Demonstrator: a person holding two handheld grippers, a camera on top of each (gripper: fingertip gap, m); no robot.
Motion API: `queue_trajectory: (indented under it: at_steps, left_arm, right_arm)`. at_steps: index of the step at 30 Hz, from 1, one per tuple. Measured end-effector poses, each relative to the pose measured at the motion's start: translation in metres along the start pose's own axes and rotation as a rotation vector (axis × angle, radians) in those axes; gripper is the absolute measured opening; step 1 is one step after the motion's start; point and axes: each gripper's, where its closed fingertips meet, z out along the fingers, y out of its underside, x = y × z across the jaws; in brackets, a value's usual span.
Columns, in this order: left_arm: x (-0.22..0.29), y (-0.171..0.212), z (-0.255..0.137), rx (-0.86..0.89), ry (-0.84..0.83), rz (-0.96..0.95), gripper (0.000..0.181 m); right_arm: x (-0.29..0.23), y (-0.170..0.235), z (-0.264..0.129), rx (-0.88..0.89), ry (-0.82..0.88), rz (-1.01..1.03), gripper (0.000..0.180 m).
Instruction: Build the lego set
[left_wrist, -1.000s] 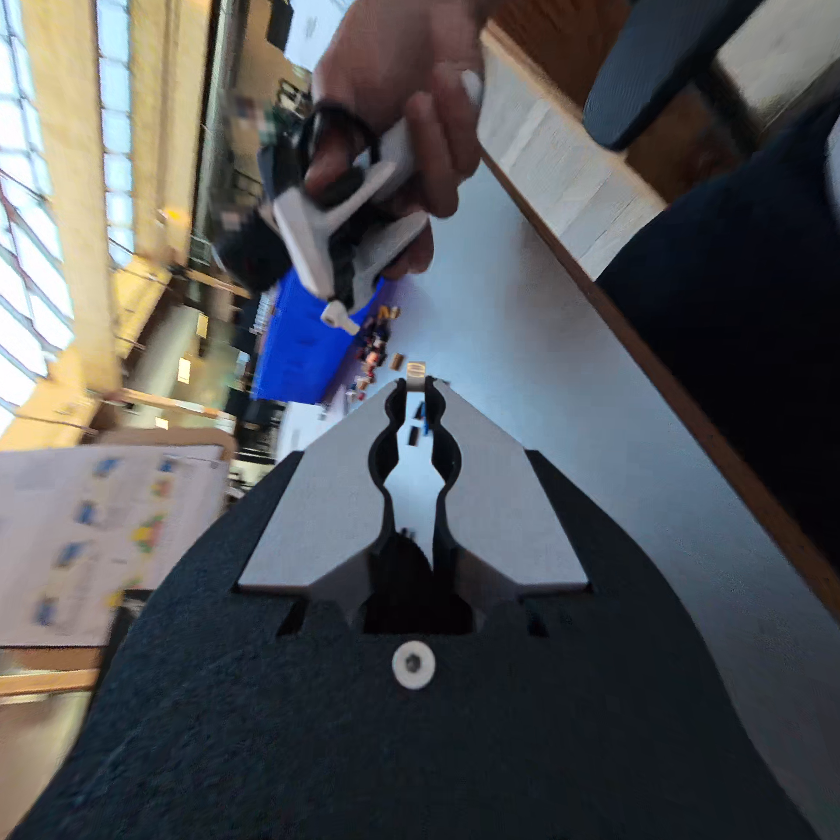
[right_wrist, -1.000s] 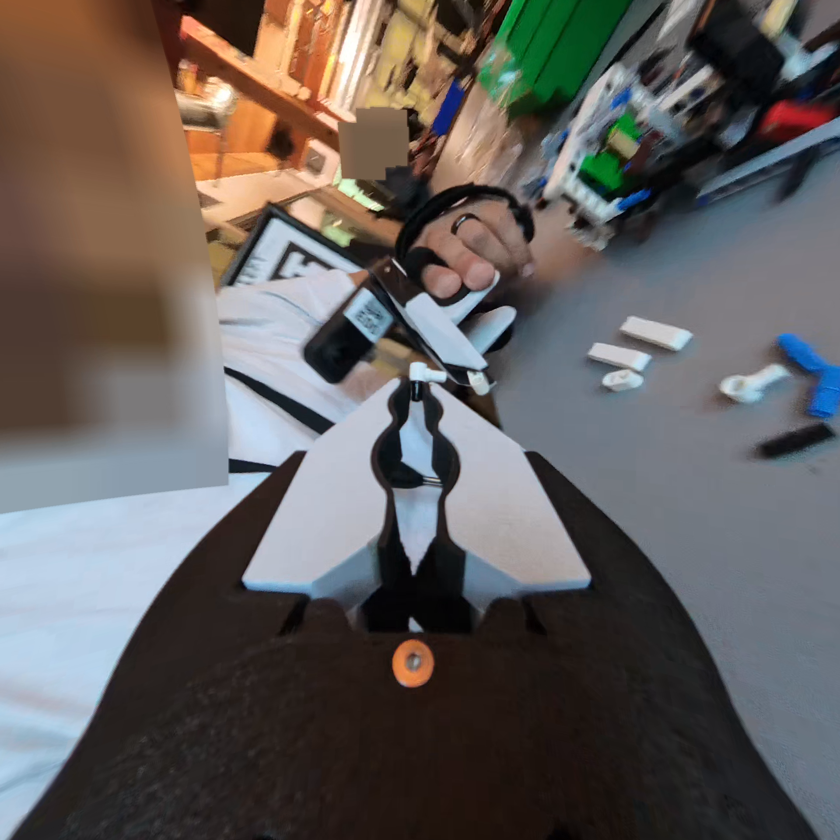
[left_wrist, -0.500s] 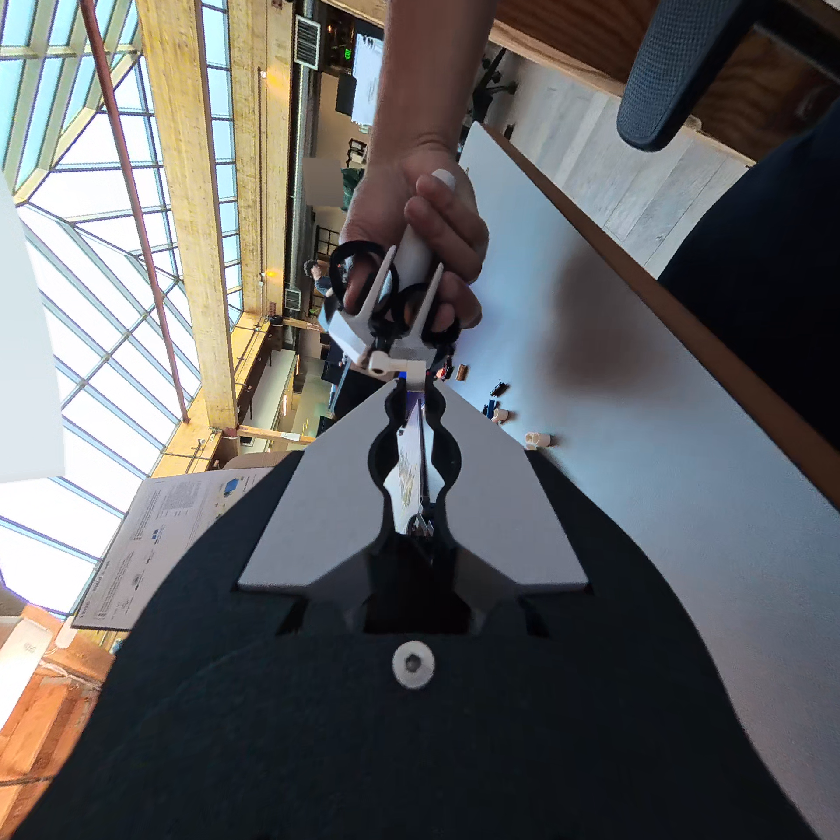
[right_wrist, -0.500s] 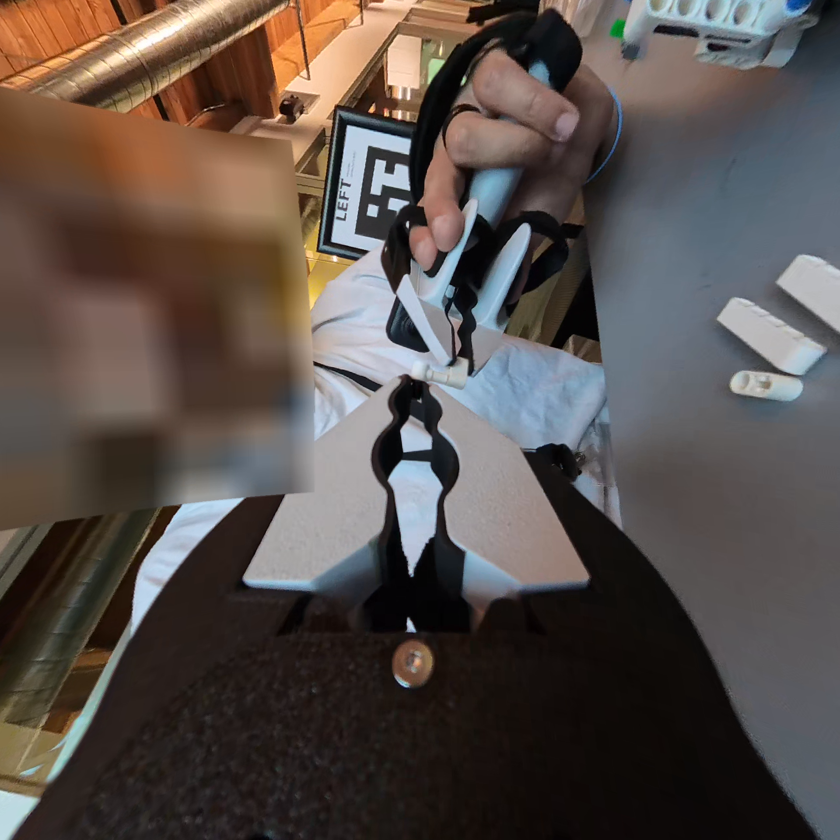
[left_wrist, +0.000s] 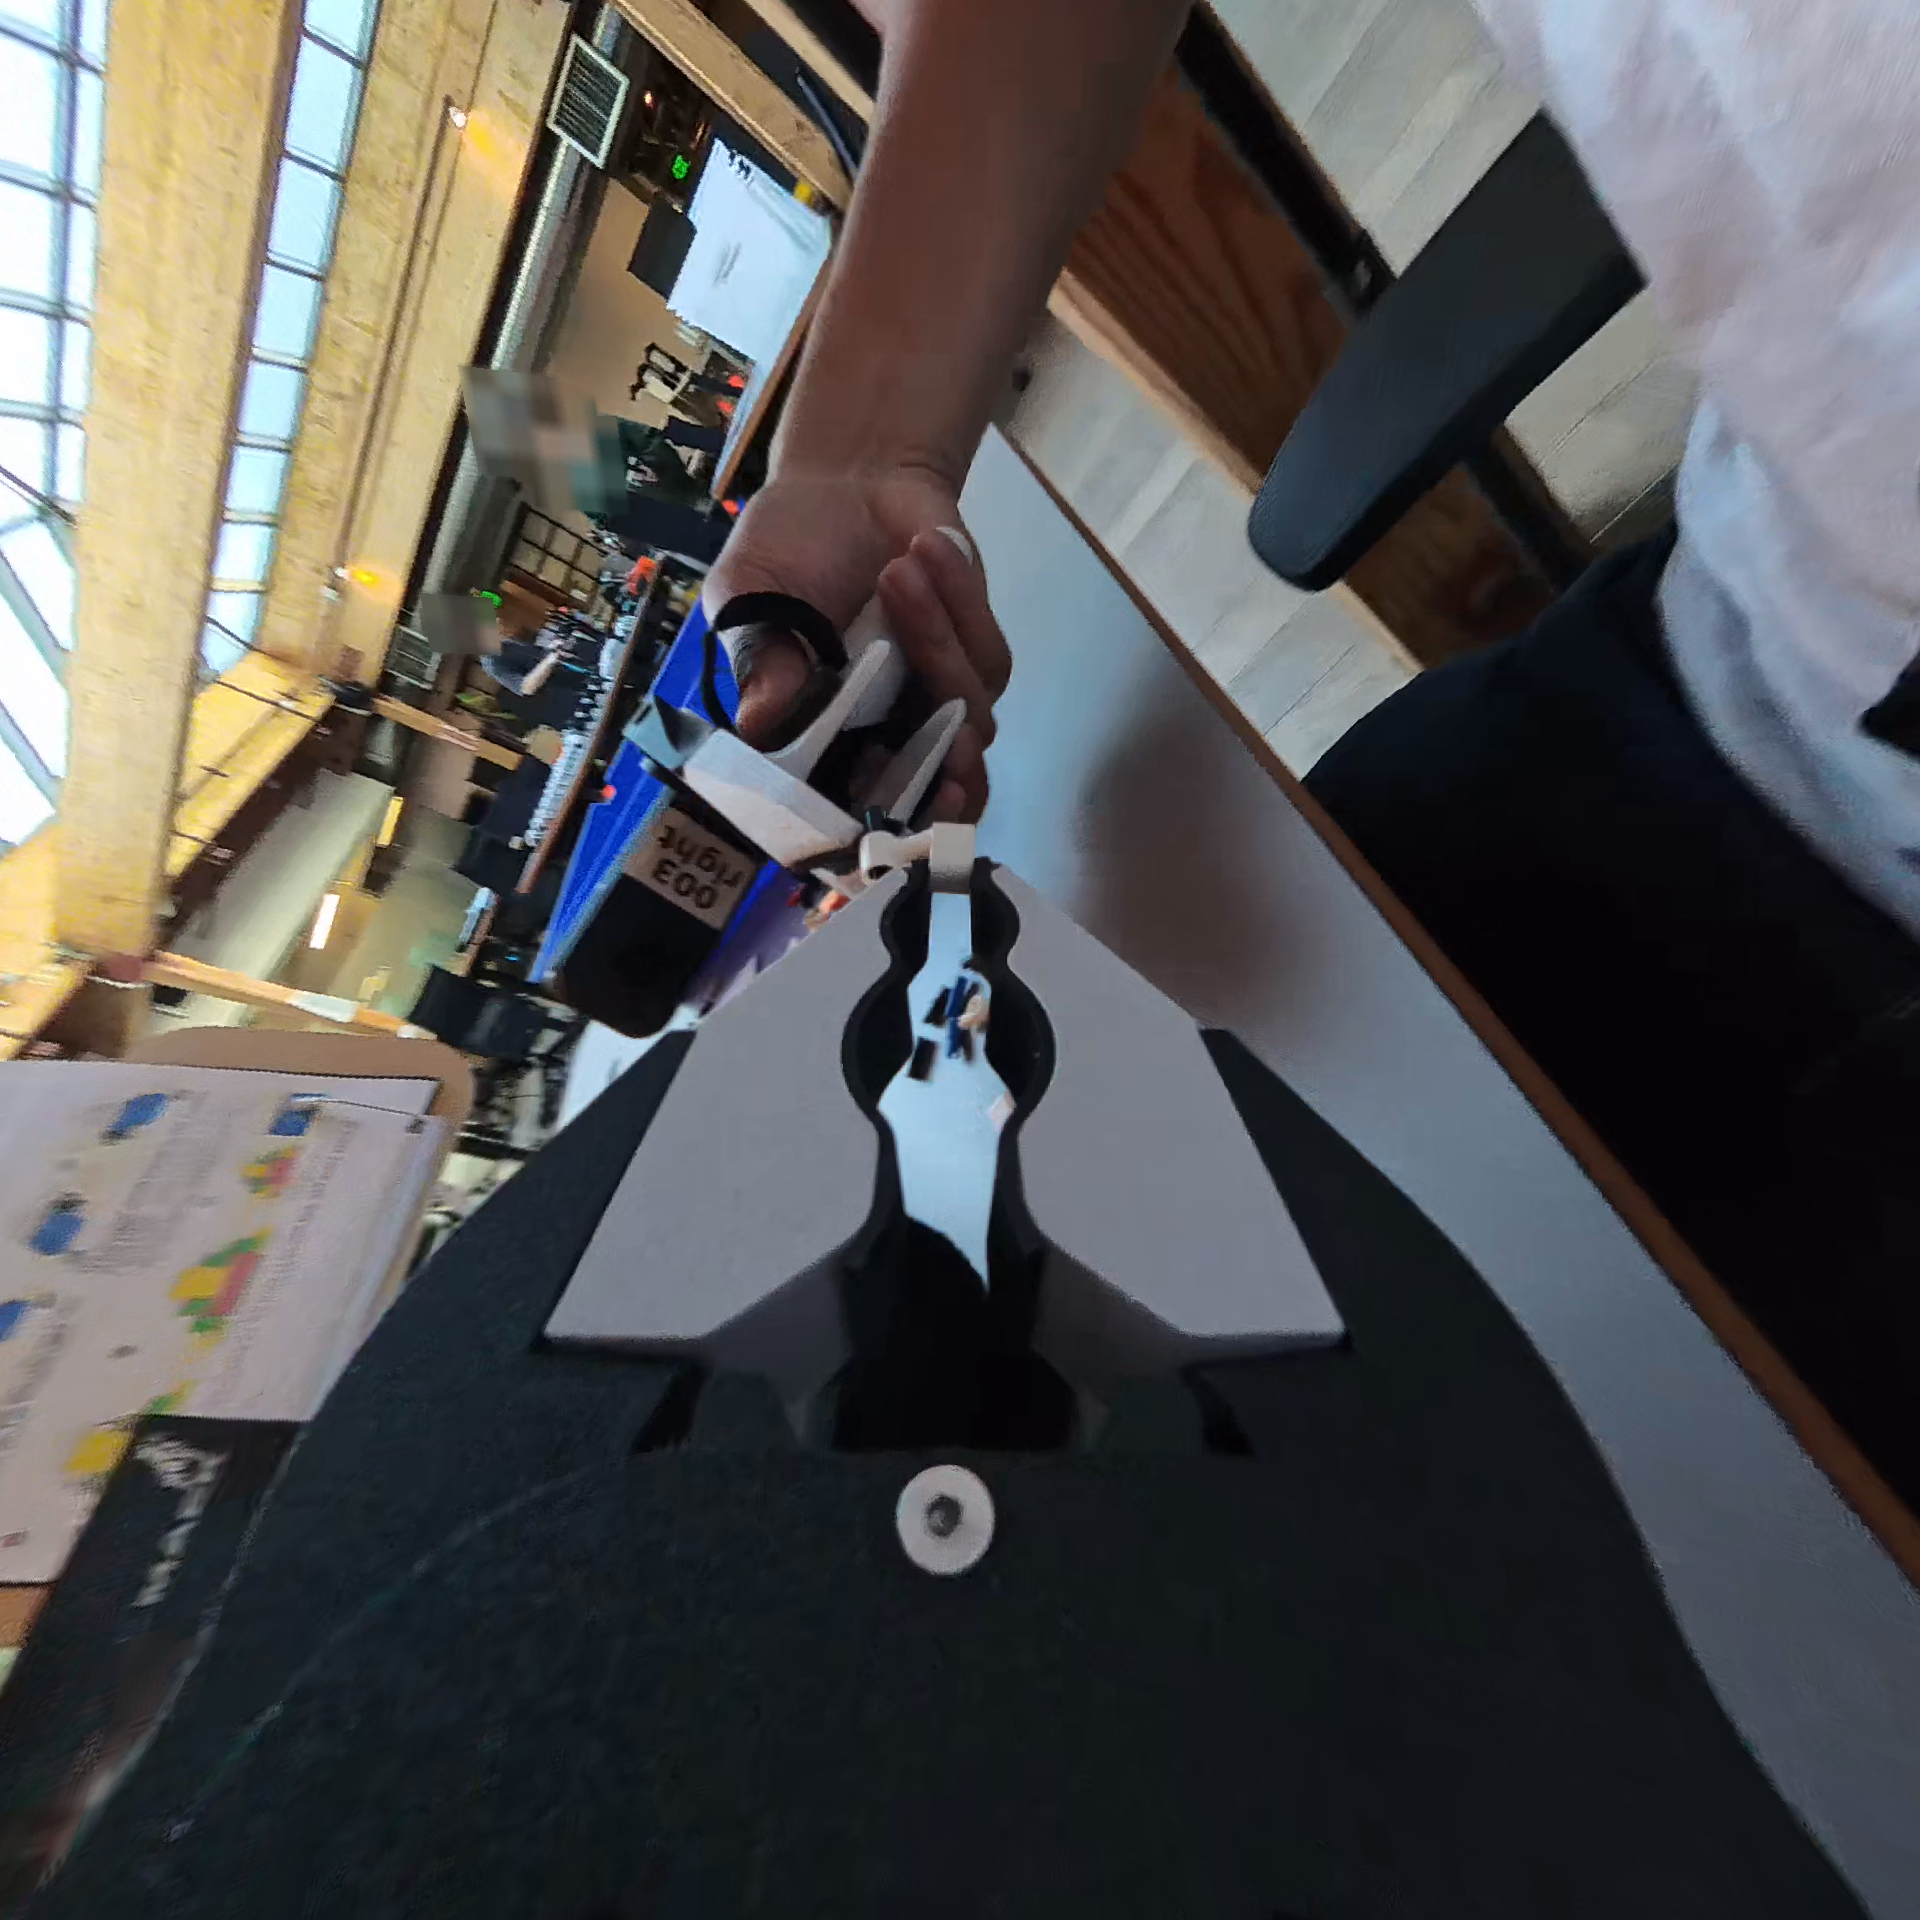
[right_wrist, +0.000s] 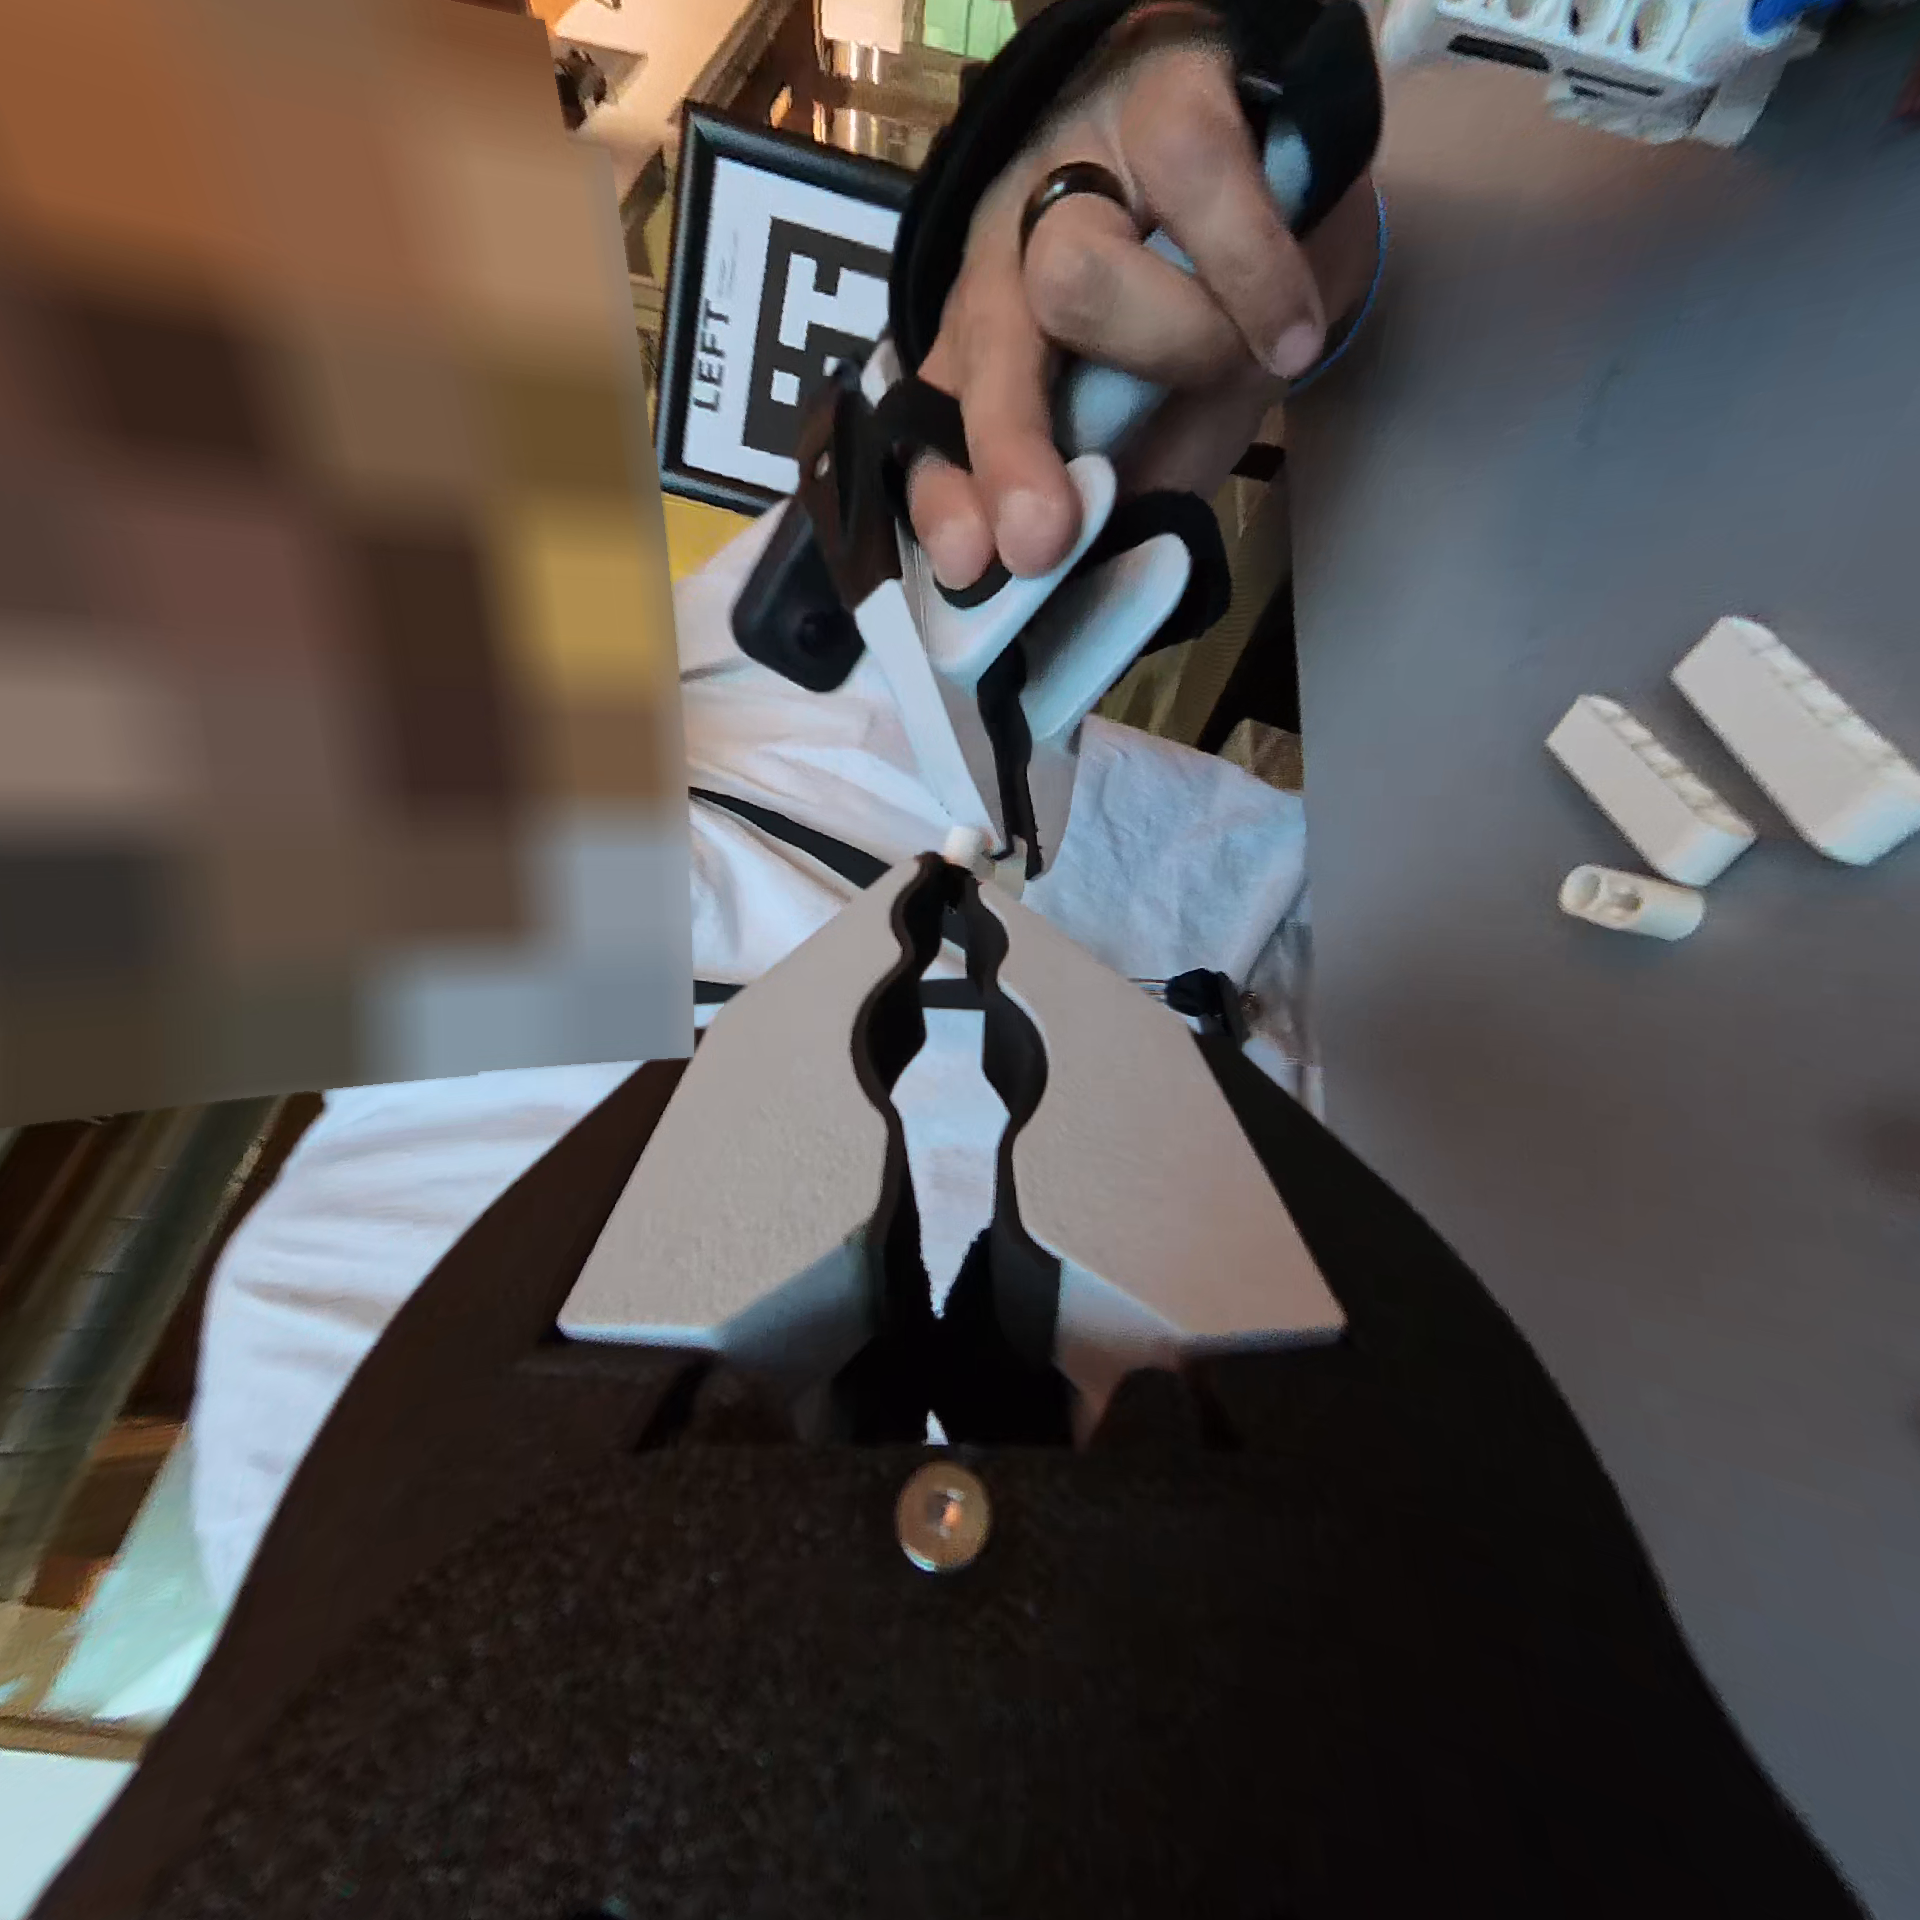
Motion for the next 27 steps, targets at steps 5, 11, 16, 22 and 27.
queue_trajectory:
  at_steps: [5,11,16,22,27]
  left_arm:
    - [0.004,0.001,0.001,0.049,0.088,-0.208,0.004]
    - [0.011,0.005,0.004,0.063,0.176,-0.373,0.004]
    - [0.021,0.011,0.008,0.038,0.235,-0.405,0.005]
    - [0.025,0.023,0.009,-0.025,0.254,-0.423,0.005]
    - [0.024,0.037,0.006,-0.09,0.215,-0.426,0.005]
  right_arm:
    - [0.006,0.0,-0.003,0.003,0.116,-0.213,0.0]
    - [0.017,0.002,-0.008,0.088,0.262,-0.428,0.0]
    - [0.036,0.018,0.0,0.055,0.331,-0.413,0.0]
    - [0.062,0.009,-0.027,0.097,0.589,-0.452,0.0]
    - [0.056,0.012,-0.06,0.248,0.921,-0.593,0.005]
